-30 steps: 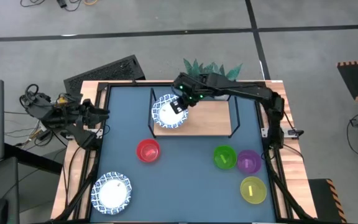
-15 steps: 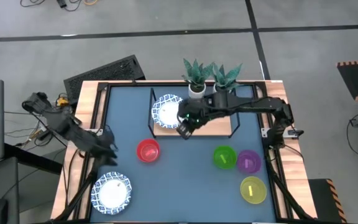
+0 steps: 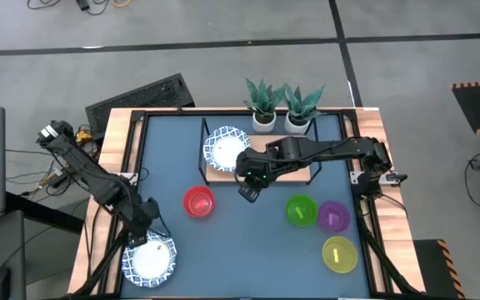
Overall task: Place and stack bowls onto a shelf
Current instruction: Stack the white and blue plate on top of the other white and blue plates on the shelf
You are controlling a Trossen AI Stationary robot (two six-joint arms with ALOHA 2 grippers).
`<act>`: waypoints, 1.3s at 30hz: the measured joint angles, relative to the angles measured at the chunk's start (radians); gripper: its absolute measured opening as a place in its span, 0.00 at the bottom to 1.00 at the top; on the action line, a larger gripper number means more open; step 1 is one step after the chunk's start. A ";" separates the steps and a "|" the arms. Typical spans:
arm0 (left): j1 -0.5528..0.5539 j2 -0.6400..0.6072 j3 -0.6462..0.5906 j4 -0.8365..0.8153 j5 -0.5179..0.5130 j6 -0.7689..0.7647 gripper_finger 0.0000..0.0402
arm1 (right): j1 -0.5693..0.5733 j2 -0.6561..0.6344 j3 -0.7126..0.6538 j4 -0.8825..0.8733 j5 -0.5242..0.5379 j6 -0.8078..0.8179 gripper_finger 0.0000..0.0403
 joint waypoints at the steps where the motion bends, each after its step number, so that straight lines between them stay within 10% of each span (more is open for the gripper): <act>1: -0.006 0.016 -0.006 -0.002 -0.014 -0.001 0.49 | 0.002 0.000 0.000 -0.004 0.000 0.000 0.39; 20: -0.010 0.265 -0.048 0.412 0.008 -0.073 0.49 | 0.019 0.000 0.000 -0.026 0.000 -0.084 0.39; 39: 0.269 0.476 0.041 0.640 0.003 0.497 0.49 | 0.028 0.000 0.000 -0.083 -0.001 -0.113 0.39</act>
